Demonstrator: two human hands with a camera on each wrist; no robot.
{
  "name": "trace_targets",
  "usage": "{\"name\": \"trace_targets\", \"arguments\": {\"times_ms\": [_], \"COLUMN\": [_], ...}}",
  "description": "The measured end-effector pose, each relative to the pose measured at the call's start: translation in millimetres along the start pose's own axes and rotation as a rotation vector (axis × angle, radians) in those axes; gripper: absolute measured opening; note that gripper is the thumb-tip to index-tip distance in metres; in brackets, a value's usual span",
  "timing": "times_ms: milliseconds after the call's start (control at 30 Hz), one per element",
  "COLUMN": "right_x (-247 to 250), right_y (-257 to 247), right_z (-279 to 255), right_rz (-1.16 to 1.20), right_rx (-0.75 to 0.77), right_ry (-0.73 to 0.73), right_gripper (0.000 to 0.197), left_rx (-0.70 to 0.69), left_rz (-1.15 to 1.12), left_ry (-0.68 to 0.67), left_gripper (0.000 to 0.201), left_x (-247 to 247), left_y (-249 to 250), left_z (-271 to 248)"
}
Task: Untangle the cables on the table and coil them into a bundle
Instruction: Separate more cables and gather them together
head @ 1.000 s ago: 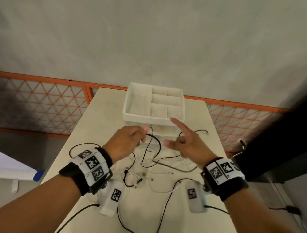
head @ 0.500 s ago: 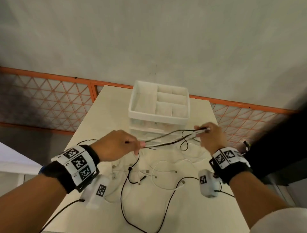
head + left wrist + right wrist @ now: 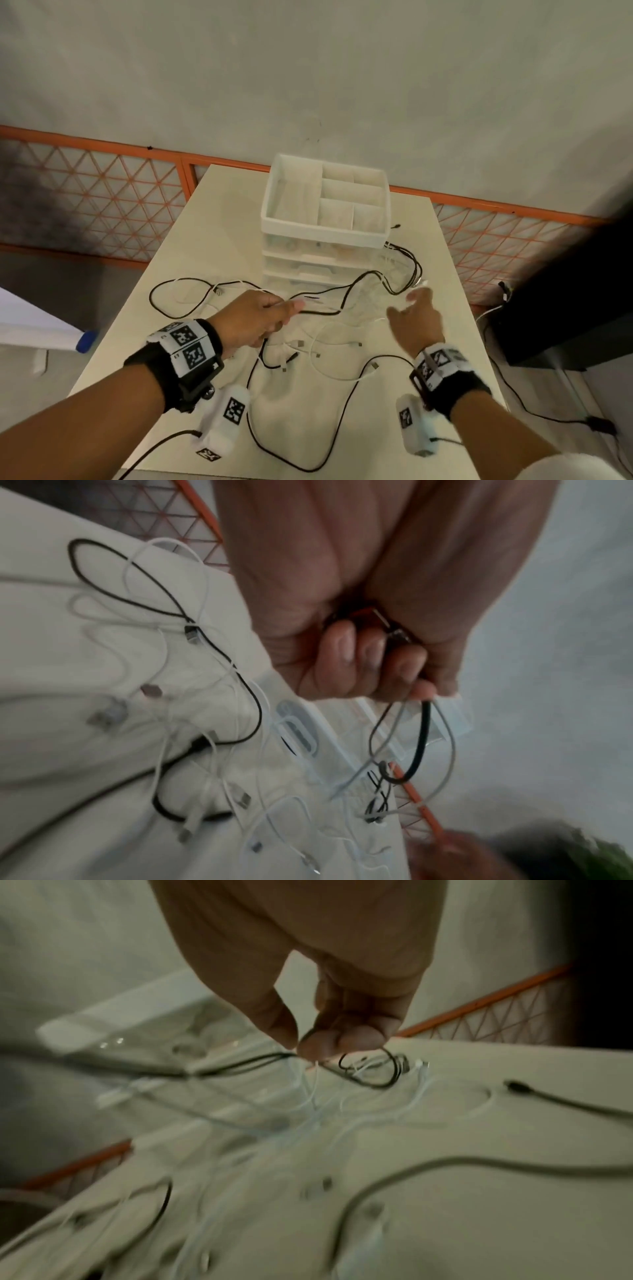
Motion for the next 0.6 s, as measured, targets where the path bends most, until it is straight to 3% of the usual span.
{"name": "trace_targets", "arguments": {"times_ms": [100,167,233,400,567,600], "right_x": [-57.4,-87.1,-99.0,-108.5,-79.4,-69.0], "right_y": [24.6,43.5,52.4,45.5,-6.0,-22.4], "right_z": [-32.9,-51.2,-57.0,-58.4,-47.6,-45.9], "right_rz": [-0.231,-0.415,-0.483,-0.658,-0.149,-0.018], "right_rx": [0.097,0.140,0.144,0.228,0.250,0.249], "right_ry": [-0.328,-0.505,-0.538,-0.540,-0.432,-0.412], "right_gripper": [0.015,0.020,0.029,0.026,0.004,0.008], "left_rx": [0.025,0.031,0.039,0.095,0.144,0.153], "left_rz": [-0.173,-0.248,-0.267,-0.358,-0.364,-0.367], "left_ry": [0.040,0.030,0.026,0.079,0.146,0.151], "left_gripper": [0.044,0.041,0.038,0.031,0.035,0.034], "left_x": [-1.4,-5.7,-9.5,-14.5,-15.8,-16.0], "left_y": [5.6,11.5,18.3,24.5,17.6,16.0], "left_z": [3.8,4.8,5.9,8.3,8.8,9.0]}}
Point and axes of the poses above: each hand's wrist, its own z-axis towards the middle knuckle, its own x-axis out of the back of the hand, y = z × x, the point moved 7 cm from there along z, towards the middle knuckle, and after that the axes turned 13 degrees about z, right-handed, at the moved point
